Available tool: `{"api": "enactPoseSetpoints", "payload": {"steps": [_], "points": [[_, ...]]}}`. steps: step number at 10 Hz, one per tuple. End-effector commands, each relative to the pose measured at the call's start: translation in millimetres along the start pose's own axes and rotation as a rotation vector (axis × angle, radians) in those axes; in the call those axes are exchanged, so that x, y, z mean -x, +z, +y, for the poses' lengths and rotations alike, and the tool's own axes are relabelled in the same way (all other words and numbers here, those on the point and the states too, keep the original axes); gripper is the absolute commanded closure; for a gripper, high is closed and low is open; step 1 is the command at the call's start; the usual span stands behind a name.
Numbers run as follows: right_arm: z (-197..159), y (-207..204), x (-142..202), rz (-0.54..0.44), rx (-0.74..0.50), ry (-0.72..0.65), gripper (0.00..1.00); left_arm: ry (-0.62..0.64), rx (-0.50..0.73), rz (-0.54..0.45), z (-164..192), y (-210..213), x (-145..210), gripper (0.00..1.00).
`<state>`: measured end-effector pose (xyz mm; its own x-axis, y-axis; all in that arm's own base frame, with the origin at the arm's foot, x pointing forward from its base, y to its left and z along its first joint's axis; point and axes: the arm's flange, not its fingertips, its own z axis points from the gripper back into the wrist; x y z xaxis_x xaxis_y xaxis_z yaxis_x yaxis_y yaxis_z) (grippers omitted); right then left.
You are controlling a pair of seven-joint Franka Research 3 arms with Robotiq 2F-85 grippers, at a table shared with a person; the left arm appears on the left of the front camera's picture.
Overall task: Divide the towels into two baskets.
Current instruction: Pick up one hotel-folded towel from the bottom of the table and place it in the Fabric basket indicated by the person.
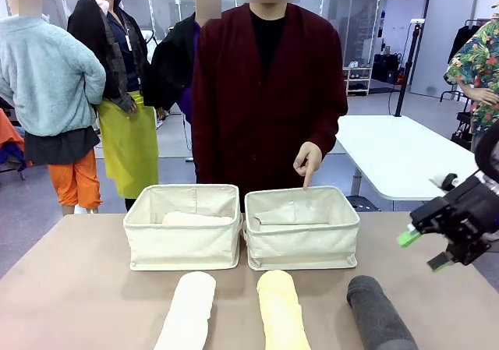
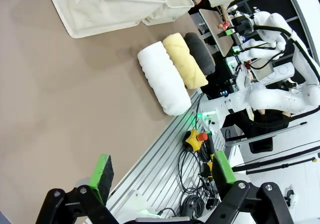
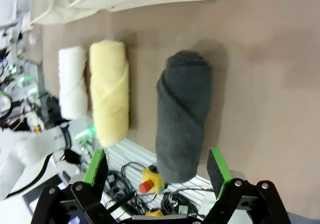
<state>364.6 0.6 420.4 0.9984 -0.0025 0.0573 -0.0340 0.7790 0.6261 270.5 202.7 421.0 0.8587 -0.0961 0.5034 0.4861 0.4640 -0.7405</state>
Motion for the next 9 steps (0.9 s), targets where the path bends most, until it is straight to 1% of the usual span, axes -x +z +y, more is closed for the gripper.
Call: {"api": "enactPoseSetpoints", "payload": {"steps": [1, 4, 6, 9], "points": [[2, -29, 1, 0.007, 0.106, -0.059, 0.0, -0.007, -0.005, 0.004, -3, 3, 2, 0.0], [2, -69, -2, 0.021, 0.157, -0.095, 0.0, -0.007, -0.005, 0.004, -3, 3, 2, 0.0], [-4, -85, 2, 0.033, 0.21, -0.096, 0.0, -0.007, -0.005, 0.004, -3, 3, 2, 0.0], [-3, -111, 6, 0.059, 0.233, -0.087, 0.0, -0.007, -0.005, 0.004, -3, 3, 2, 0.0]]}}
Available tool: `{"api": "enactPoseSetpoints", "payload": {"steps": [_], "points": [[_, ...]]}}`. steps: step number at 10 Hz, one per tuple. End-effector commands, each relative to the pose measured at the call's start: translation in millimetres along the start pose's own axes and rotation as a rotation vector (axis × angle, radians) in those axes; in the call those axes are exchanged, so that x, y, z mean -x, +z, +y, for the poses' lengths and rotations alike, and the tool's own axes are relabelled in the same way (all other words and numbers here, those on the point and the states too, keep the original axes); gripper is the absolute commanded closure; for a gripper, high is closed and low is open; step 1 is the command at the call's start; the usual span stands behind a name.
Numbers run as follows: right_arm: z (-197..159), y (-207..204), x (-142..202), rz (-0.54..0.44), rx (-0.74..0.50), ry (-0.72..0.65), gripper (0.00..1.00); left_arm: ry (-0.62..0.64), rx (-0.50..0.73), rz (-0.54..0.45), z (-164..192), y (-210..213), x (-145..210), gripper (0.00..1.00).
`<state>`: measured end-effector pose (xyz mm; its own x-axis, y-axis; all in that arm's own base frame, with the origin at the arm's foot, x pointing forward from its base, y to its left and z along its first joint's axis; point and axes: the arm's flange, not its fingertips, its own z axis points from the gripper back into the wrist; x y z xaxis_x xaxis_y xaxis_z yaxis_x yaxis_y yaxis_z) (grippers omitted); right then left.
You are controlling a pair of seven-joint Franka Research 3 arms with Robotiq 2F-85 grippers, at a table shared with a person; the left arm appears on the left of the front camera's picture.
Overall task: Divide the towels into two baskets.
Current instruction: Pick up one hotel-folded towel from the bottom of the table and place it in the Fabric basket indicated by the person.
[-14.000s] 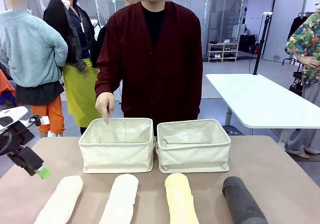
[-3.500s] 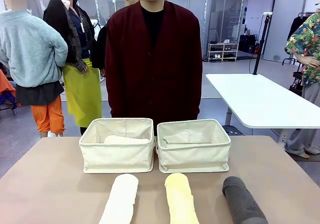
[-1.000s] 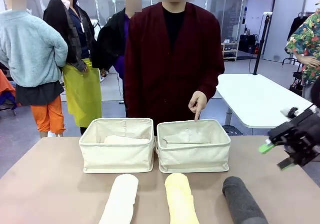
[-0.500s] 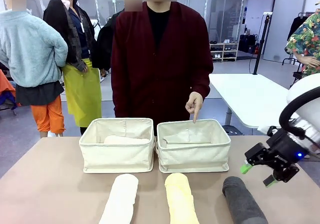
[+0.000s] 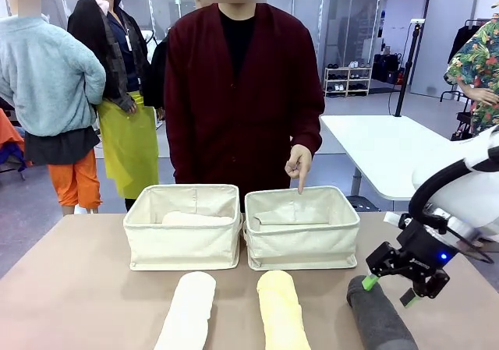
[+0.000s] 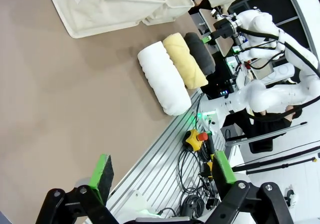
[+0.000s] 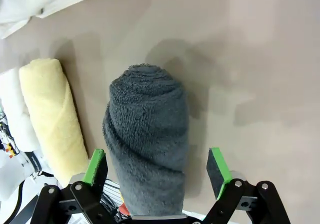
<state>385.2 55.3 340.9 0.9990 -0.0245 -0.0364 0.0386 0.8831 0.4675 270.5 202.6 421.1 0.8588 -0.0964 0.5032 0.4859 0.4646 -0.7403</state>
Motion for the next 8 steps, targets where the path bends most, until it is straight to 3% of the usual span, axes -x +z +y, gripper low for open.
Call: {"api": "enactPoseSetpoints", "payload": {"steps": [1, 7, 8], "points": [[8, -22, 24, 0.001, 0.064, -0.013, 0.0, -0.007, -0.004, 0.004, -3, 3, 2, 0.0], [23, -57, 33, 0.051, 0.156, 0.038, 0.0, -0.007, -0.004, 0.004, -3, 3, 2, 0.0], [24, -59, 35, 0.058, 0.161, 0.049, 0.33, -0.007, -0.004, 0.004, -3, 3, 2, 0.0]]}}
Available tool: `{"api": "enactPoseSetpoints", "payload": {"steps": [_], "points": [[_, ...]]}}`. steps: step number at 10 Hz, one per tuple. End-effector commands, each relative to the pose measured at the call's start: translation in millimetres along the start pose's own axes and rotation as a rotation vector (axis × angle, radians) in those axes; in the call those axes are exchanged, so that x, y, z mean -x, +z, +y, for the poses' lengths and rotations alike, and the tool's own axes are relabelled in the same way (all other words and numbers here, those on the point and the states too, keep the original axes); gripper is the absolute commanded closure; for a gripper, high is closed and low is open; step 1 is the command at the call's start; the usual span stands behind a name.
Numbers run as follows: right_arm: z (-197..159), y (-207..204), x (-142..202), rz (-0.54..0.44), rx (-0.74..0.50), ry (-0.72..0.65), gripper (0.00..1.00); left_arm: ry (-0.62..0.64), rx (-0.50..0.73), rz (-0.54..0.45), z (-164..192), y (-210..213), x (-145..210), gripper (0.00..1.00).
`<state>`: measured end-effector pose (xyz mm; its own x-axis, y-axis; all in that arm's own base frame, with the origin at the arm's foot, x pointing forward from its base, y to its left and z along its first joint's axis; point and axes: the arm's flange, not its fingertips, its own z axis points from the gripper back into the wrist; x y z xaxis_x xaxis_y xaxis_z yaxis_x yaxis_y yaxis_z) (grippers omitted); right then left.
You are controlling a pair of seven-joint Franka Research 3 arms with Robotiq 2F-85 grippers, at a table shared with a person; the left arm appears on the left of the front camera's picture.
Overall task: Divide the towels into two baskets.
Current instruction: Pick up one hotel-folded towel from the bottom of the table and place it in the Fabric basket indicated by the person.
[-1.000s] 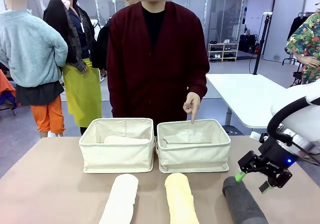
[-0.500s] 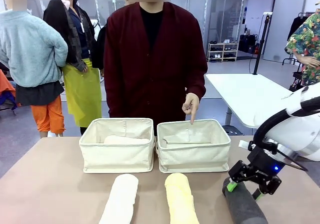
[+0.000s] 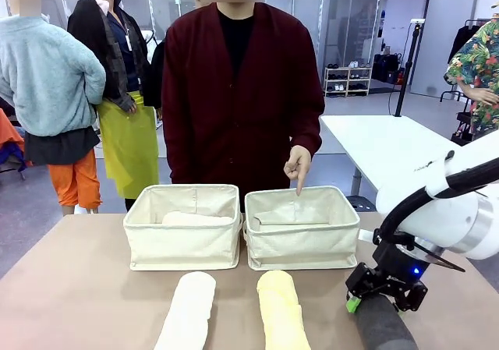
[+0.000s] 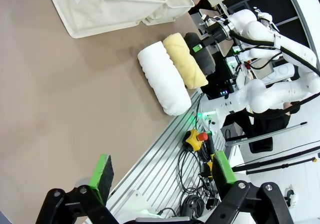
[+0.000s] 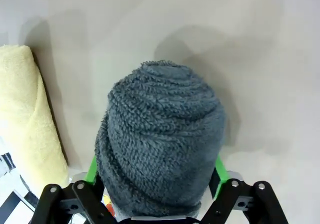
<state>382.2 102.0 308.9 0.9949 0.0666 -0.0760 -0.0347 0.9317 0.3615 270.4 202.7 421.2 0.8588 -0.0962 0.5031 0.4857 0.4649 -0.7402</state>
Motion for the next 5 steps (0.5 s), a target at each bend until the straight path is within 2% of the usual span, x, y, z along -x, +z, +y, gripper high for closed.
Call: {"api": "enactPoseSetpoints", "payload": {"steps": [1, 2, 3, 5], "points": [[3.1, -12.0, 33.1, -0.009, 0.054, -0.008, 0.6, -0.007, -0.004, 0.004, -2.6, 3.1, 1.7, 0.0], [3.9, -11.4, 35.2, 0.001, 0.057, -0.006, 0.93, -0.007, -0.004, 0.004, -2.6, 3.1, 1.7, 0.0], [4.5, -11.0, 36.6, -0.001, 0.062, -0.005, 1.0, -0.007, -0.004, 0.004, -2.6, 3.1, 1.7, 0.0], [6.8, -5.2, 40.8, 0.002, 0.073, 0.008, 1.0, -0.007, -0.004, 0.004, -2.6, 3.1, 1.7, 0.0]]}}
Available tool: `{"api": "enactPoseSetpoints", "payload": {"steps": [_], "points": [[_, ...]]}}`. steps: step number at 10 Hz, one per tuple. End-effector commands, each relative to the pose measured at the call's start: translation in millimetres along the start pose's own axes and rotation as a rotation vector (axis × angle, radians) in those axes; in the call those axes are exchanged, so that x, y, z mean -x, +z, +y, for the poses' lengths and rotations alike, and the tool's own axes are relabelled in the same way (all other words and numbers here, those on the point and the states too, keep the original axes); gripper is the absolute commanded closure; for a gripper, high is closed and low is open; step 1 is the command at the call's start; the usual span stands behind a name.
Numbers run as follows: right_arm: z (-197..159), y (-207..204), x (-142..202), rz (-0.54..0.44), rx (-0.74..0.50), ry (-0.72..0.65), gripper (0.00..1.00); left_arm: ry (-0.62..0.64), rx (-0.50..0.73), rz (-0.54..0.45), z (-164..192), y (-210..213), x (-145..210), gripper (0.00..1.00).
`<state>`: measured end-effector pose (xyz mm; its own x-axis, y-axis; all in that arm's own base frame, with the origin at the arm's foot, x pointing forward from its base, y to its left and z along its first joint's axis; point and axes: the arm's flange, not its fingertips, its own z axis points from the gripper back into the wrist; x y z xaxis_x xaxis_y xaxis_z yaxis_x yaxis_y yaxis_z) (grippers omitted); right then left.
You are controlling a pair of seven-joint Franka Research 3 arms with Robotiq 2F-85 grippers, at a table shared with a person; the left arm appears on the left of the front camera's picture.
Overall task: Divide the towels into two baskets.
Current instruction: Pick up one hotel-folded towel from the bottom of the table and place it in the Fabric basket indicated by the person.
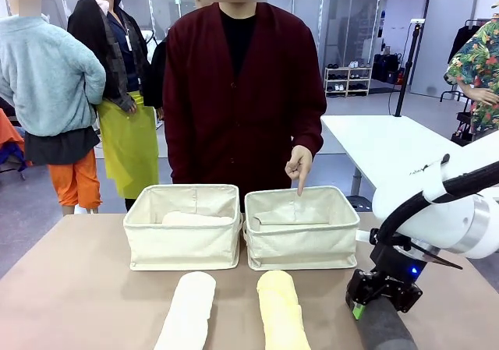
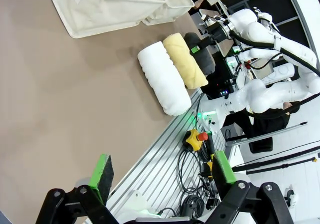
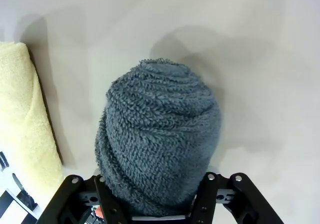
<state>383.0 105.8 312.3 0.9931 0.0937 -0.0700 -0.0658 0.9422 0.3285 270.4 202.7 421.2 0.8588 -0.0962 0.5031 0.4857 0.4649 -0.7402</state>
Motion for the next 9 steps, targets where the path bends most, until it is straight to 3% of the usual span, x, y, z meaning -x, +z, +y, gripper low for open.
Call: {"api": "enactPoseSetpoints", "payload": {"steps": [1, 2, 4, 6, 9], "points": [[8, 1, 46, -0.005, 0.039, -0.004, 0.94, -0.007, -0.004, 0.004, -3, 3, 2, 0.0], [16, 10, 51, -0.002, 0.069, 0.031, 1.0, -0.007, -0.004, 0.004, -3, 3, 2, 0.0], [46, 33, 65, 0.059, 0.093, 0.202, 1.0, -0.007, -0.004, 0.004, -3, 3, 2, 0.0], [86, 51, 78, 0.054, 0.175, 0.453, 1.0, -0.007, -0.004, 0.004, -3, 3, 2, 0.0], [134, 52, 105, 0.144, 0.291, 0.923, 1.0, -0.007, -0.004, 0.004, -3, 3, 2, 0.0]]}}
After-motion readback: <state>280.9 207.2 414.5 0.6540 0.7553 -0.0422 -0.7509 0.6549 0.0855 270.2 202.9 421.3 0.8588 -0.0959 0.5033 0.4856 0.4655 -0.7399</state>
